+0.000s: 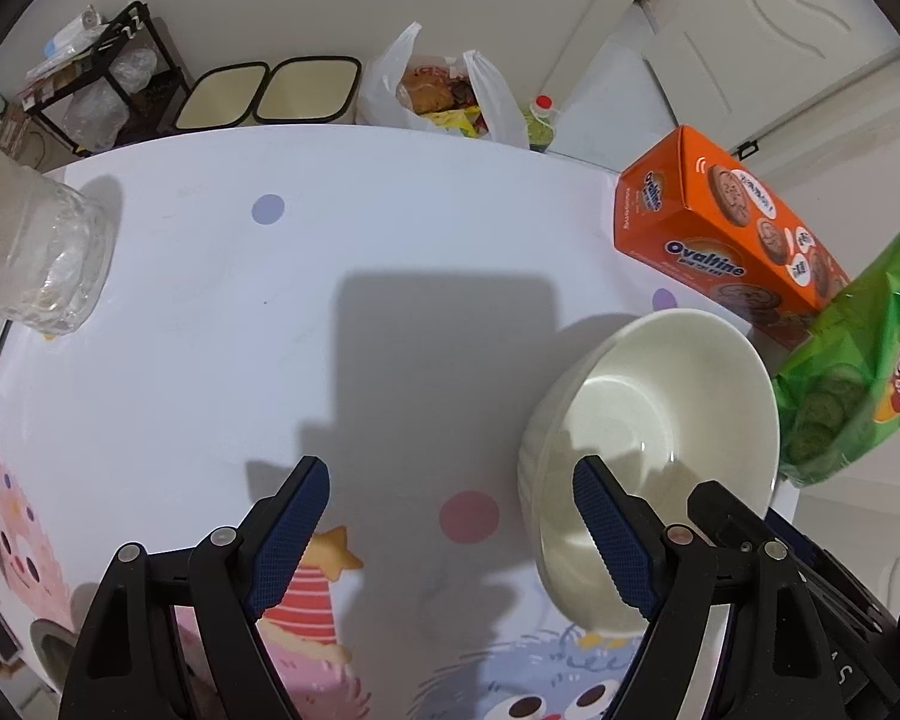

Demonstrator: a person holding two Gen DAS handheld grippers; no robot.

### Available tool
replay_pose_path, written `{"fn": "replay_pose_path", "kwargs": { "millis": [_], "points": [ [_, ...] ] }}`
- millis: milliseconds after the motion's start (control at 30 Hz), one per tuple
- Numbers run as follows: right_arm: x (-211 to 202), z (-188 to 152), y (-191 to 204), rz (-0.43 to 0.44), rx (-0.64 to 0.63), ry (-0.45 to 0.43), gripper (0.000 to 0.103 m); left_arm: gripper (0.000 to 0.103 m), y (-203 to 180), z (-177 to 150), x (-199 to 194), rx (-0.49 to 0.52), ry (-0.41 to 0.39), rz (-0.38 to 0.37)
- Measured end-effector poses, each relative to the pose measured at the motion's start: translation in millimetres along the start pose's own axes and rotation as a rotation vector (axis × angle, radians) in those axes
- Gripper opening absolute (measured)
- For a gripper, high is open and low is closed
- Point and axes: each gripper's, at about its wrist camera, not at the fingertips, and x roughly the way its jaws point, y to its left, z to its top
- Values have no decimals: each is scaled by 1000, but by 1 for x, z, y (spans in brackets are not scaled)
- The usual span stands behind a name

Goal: Organize plates and bowls
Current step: 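Close both tools on the cream bowl's rim, then lift and carry the cream bowl over the green bowl stack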

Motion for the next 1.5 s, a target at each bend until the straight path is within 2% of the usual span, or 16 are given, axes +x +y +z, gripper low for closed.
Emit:
{"fn": "replay_pose_path", "kwargs": {
  "millis": [33,133,200,267,400,533,633,667,1033,1367,1500],
  "points": [
    [1,1,0,-2,0,-4,52,83,0,0,1,1,-1,0],
    [6,6,0,-2,2,7,39,67,0,2,4,0,-3,0],
    [9,7,2,2,-4,19,27,64,-1,2,7,-2,11,-11],
    [11,9,3,3,-13,25,25,52,-1,1,9,2,13,-6],
    [13,11,3,0,-17,31,21,37,-7,-1,11,18,18,-31],
    [17,11,6,13,-30,49,20,16,-13,-3,9,32,18,-64],
    [18,11,7,4,-26,45,19,9,-16,-5,7,38,16,-79],
    [18,10,7,9,-30,45,13,7,-16,-5,6,42,17,-85],
    [15,0,14,0,-51,37,11,5,-13,-12,-5,66,12,-80],
    [-11,-26,26,-9,-89,2,12,5,-1,-37,-35,65,-5,-84],
    [-31,-44,32,-19,-107,-25,11,5,3,-56,-56,82,-19,-98]
  ]
}}
